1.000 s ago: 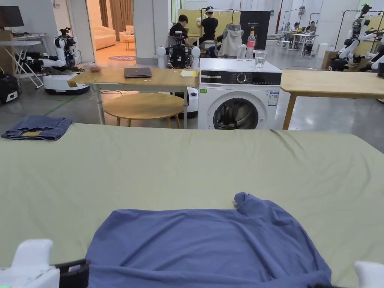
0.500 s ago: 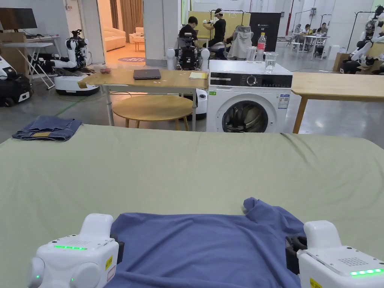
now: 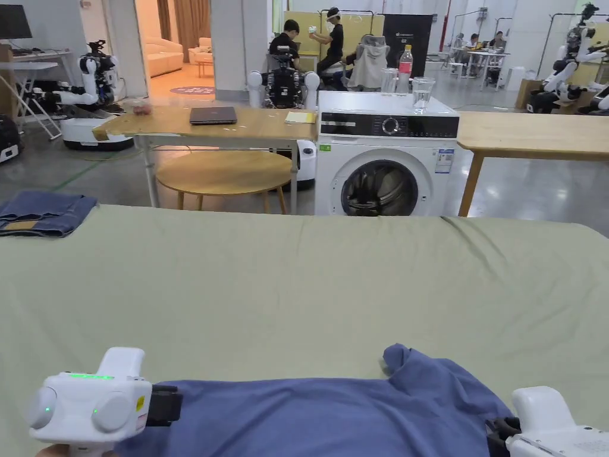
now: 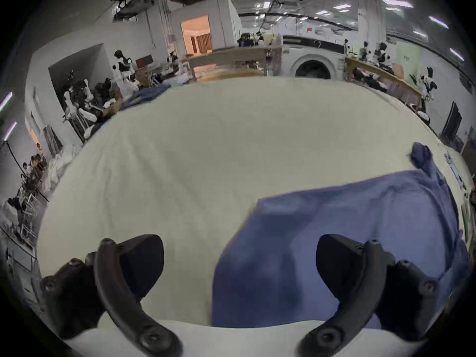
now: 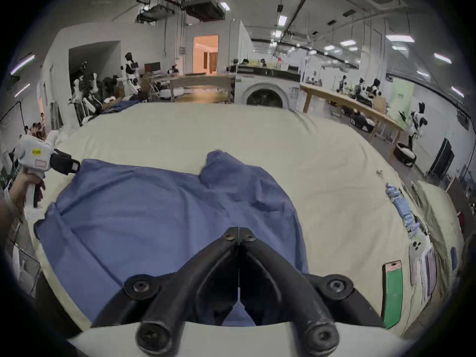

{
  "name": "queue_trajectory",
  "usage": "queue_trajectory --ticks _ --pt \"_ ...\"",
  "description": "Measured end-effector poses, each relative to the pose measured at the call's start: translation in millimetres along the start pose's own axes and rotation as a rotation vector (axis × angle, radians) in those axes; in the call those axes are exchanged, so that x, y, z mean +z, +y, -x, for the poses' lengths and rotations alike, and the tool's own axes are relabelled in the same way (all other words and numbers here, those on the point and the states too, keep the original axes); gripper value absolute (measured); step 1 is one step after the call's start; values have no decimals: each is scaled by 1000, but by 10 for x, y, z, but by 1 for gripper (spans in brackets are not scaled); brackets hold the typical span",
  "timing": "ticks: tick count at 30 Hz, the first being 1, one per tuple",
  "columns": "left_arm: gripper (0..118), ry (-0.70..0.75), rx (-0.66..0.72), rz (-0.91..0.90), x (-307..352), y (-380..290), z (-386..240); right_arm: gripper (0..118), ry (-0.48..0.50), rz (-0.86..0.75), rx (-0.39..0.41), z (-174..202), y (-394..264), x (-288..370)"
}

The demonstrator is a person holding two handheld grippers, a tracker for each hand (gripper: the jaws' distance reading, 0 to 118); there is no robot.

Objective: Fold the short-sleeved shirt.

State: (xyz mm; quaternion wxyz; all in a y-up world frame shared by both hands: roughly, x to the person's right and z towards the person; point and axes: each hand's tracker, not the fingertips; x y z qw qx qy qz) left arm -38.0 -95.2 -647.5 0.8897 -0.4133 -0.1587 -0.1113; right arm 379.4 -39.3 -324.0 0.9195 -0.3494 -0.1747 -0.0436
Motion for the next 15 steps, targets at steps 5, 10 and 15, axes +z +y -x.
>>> queue_trajectory --ticks 5,10,15 --pt "70 12 -115 83 -357 157 -238 28 -54 60 -16 -481 218 -646" --pt "19 -42 -143 29 -94 161 -373 118 -11 186 -86 -804 365 -1369" --pt "2 -7 -198 -20 162 173 -462 71 -20 223 -40 -580 347 -1601"
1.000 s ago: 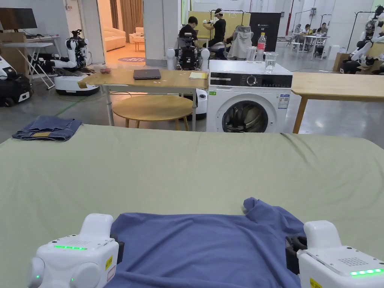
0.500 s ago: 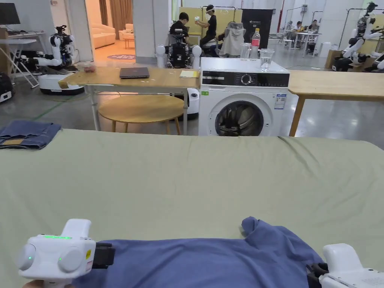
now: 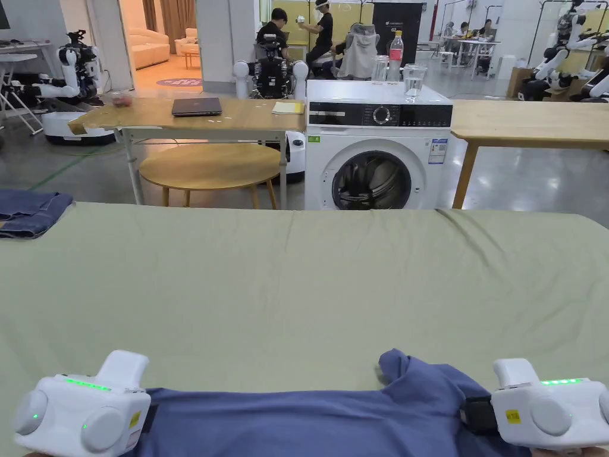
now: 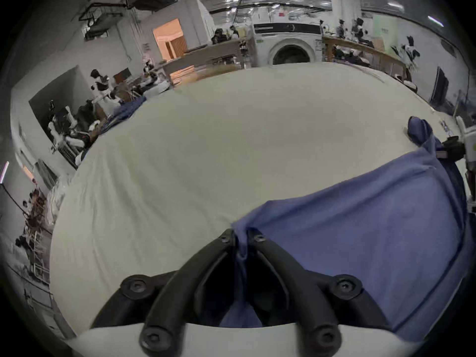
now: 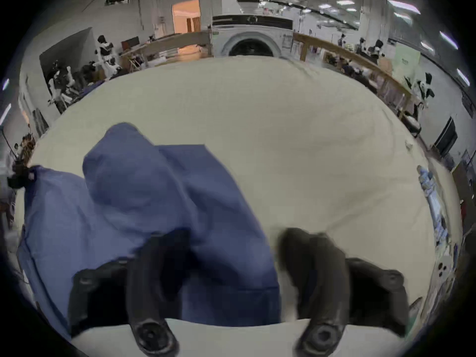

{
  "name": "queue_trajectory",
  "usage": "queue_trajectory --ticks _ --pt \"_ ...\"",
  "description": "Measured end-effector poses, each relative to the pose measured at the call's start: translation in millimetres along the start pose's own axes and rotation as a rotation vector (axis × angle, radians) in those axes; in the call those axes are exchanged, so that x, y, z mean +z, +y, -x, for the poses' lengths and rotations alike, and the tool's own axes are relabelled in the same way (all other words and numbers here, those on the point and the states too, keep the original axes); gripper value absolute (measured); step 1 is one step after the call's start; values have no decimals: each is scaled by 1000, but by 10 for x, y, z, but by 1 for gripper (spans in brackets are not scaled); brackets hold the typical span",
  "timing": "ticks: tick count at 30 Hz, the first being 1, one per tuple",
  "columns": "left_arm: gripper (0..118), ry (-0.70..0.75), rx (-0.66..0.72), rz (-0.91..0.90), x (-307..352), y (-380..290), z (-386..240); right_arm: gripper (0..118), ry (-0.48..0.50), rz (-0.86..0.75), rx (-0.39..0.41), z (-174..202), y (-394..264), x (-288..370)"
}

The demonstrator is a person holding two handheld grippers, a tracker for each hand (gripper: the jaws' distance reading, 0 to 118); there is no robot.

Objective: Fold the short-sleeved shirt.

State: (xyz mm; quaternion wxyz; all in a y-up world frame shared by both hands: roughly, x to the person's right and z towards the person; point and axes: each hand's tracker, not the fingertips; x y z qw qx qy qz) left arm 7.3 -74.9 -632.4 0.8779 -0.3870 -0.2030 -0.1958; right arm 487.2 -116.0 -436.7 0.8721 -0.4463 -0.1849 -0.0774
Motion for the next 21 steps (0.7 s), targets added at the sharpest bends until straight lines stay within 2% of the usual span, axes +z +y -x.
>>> queue_trajectory --ticks 1,2,3,4,7,13,17,21 --pt "2 8 -7 -7 43 0 -14 65 -33 -44 39 70 -13 85" --pt "2 4 -2 -12 47 -4 23 29 43 -61 34 89 -17 183" --pt "2 -4 9 -18 83 -10 25 0 96 -48 13 85 -19 246" --pt "2 -9 22 -31 148 -26 17 0 96 -75 -10 134 -78 309" --pt "2 -5 45 -98 425 -104 54 0 83 -131 22 127 -131 704" --pt "2 -91 110 -283 1478 -546 198 0 93 -348 45 61 -538 2029" --pt "2 -117 138 -302 2015 -1145 310 0 69 -361 62 36 -1180 2576" --pt "2 -159 170 -184 2029 -1818 402 0 68 -283 86 123 -1875 2646"
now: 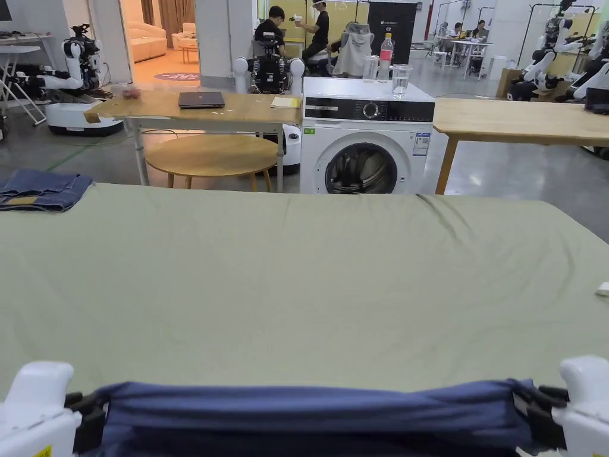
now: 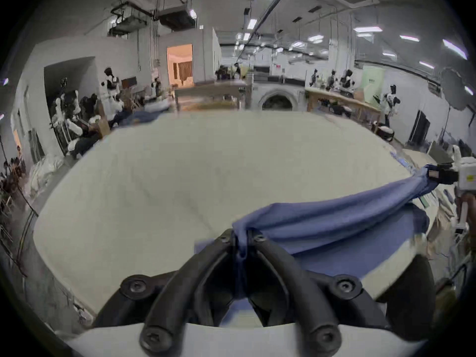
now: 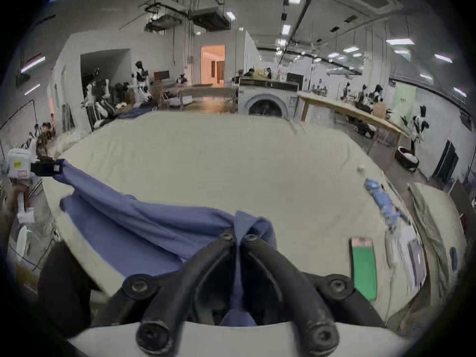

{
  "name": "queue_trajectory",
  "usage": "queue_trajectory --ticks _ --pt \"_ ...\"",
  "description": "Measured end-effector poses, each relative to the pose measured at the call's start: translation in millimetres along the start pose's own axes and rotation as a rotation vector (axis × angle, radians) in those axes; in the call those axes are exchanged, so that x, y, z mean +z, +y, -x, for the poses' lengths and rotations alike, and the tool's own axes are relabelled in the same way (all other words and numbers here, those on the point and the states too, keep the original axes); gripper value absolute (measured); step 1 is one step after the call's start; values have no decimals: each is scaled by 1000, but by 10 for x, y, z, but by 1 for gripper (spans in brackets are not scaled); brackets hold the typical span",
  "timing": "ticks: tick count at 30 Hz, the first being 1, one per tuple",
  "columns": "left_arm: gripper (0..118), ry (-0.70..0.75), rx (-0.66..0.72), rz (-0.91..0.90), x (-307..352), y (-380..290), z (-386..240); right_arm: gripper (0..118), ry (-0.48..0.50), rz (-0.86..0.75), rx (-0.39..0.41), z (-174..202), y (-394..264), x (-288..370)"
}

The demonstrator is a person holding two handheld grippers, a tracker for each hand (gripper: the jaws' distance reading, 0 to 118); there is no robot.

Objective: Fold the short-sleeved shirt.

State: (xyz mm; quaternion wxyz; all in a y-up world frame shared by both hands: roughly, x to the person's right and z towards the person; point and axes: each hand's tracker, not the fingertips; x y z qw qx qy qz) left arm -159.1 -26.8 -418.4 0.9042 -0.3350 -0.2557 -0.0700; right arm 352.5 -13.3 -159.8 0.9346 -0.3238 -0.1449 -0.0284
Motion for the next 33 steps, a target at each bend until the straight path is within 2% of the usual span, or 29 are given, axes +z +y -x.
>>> queue_trajectory --ticks 3,7,8,9,10,11,12,13,14,17,19,20,21,22,23,25,27,30,33 --pt "2 25 2 118 -152 -403 68 0 19 109 -19 116 -447 -119" --pt "2 70 -25 117 -241 -531 -13 0 -4 148 -60 180 -609 -263" --pt "10 79 -21 110 -199 -502 -34 1 -7 161 -67 186 -592 -251" --pt "32 97 -20 84 -139 -444 -68 4 0 171 -70 197 -547 -215" --pt "63 107 -26 45 -58 -362 -99 15 2 165 -68 226 -488 -154" --pt "97 106 -31 6 21 -260 -140 46 -12 118 -57 253 -389 -73" --pt "107 104 -34 -43 91 -141 -194 72 -14 76 -50 303 -278 -29" --pt "107 107 -33 -97 135 -6 -239 89 -6 23 -54 370 -122 7" --pt "107 113 -33 -134 163 139 -307 95 -4 -39 -60 444 30 40" --pt "107 95 -6 -234 147 532 -522 95 -26 -227 -80 708 451 79" --pt "107 144 10 -319 87 682 -668 95 -73 -339 -89 880 613 51" --pt "94 137 -9 -314 43 739 -735 95 -98 -388 -89 963 674 34" --pt "67 134 -21 -301 19 749 -810 87 -108 -417 -84 1014 699 21" --pt "23 138 -32 -307 9 758 -852 59 -93 -438 -81 1053 720 16" --pt "0 147 -61 -331 13 734 -877 4 -84 -448 -83 1080 719 12" --pt "0 208 -114 -391 49 666 -955 0 -133 -460 -90 1109 695 2" --pt "0 146 -55 -333 55 629 -869 0 -72 -443 -91 1084 702 17" --pt "0 155 -23 -330 66 534 -621 0 -85 -423 -74 1095 655 -21" --pt "24 81 93 -267 87 341 -161 0 -80 -401 -79 1096 618 -41"
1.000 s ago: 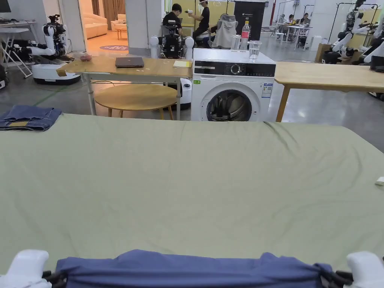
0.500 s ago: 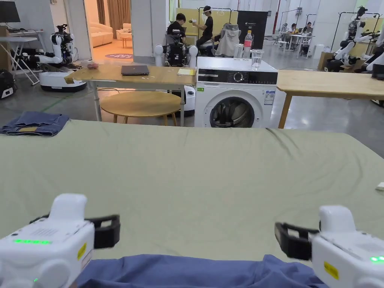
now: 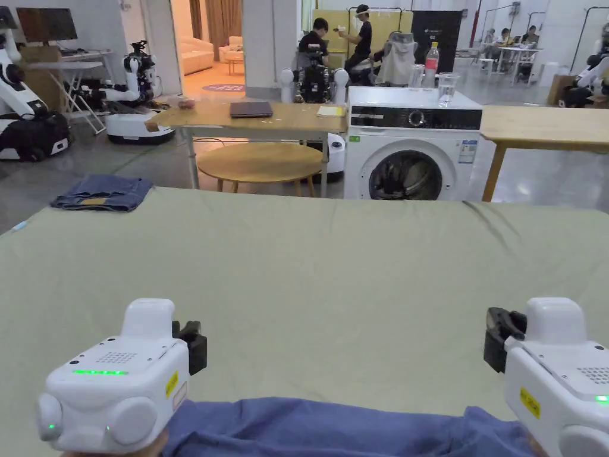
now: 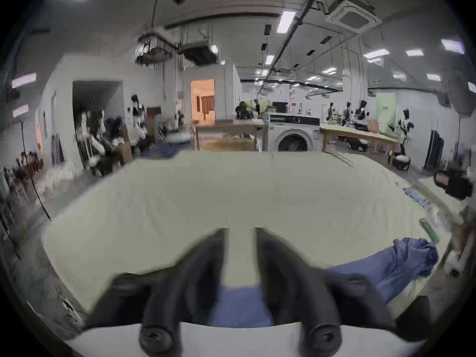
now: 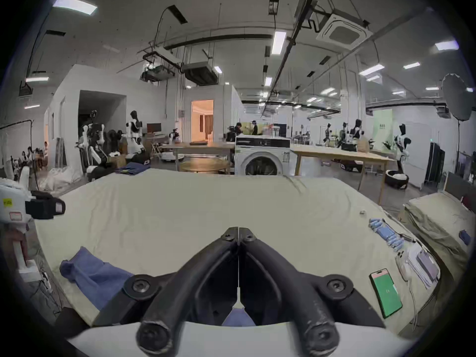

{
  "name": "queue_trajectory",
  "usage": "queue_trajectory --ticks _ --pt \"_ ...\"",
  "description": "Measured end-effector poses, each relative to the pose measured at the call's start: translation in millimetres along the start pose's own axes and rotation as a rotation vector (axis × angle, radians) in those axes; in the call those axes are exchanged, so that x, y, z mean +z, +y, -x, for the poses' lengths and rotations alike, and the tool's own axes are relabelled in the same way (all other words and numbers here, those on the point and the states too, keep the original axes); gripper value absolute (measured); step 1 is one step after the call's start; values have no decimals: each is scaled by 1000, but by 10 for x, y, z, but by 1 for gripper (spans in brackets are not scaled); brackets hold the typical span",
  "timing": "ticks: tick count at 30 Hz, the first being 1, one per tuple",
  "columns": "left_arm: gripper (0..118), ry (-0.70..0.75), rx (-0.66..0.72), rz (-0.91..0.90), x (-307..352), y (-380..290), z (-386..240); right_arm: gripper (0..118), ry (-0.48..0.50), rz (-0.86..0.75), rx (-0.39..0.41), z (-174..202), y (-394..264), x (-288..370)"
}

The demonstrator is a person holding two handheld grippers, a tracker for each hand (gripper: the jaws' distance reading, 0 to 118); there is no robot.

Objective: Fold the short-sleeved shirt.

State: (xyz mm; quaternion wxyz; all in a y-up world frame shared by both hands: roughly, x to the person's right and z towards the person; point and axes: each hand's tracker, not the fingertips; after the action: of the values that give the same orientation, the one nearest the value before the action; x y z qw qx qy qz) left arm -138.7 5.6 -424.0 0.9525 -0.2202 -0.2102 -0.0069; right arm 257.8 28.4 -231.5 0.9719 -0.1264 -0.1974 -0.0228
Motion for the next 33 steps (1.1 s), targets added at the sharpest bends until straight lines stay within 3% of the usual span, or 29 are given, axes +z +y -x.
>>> queue_trajectory --ticks 1,2,3,4,8,13,16,18,19,20,21,23,25,28,30,32,33 --pt "32 -35 55 50 -3 -74 176 0 0 8 -3 6 -23 -4" --pt "72 -61 124 86 -4 -205 380 0 -4 11 -2 35 -39 -9" --pt "98 -75 185 103 6 -330 544 0 -5 11 0 51 -63 -11" --pt "111 -78 251 129 -26 -425 727 0 1 16 1 70 -87 -19" --pt "113 -262 657 281 -137 -952 1305 0 24 49 -2 185 -155 -60" --pt "113 -449 1062 339 -496 -1633 1370 0 43 62 4 260 -155 -93" --pt "113 -638 1138 293 -645 -1680 1105 0 50 57 2 275 -109 -90" --pt "104 -680 1178 365 -798 -1669 984 0 55 52 -4 272 -91 -90" --pt "86 -647 1190 369 -782 -1628 914 0 56 53 -6 272 -89 -94" --pt "39 -592 1210 379 -809 -1630 899 0 53 53 -7 274 -93 -96" --pt "7 -527 1213 388 -828 -1644 897 0 53 54 -9 274 -98 -97" --pt "6 -406 1164 352 -803 -1667 915 0 57 61 -19 257 -127 -96" --pt "6 -429 1128 314 -761 -1604 947 0 57 71 -14 253 -151 -97" --pt "6 -322 995 213 -606 -1346 1111 0 58 76 -5 222 -187 -79" --pt "6 -200 773 192 -468 -1049 1137 0 59 80 -7 198 -193 -74" --pt "6 -120 406 119 -283 -713 969 0 61 80 -10 184 -205 -63" --pt "6 -125 285 97 -201 -582 813 0 62 80 -10 182 -214 -60"
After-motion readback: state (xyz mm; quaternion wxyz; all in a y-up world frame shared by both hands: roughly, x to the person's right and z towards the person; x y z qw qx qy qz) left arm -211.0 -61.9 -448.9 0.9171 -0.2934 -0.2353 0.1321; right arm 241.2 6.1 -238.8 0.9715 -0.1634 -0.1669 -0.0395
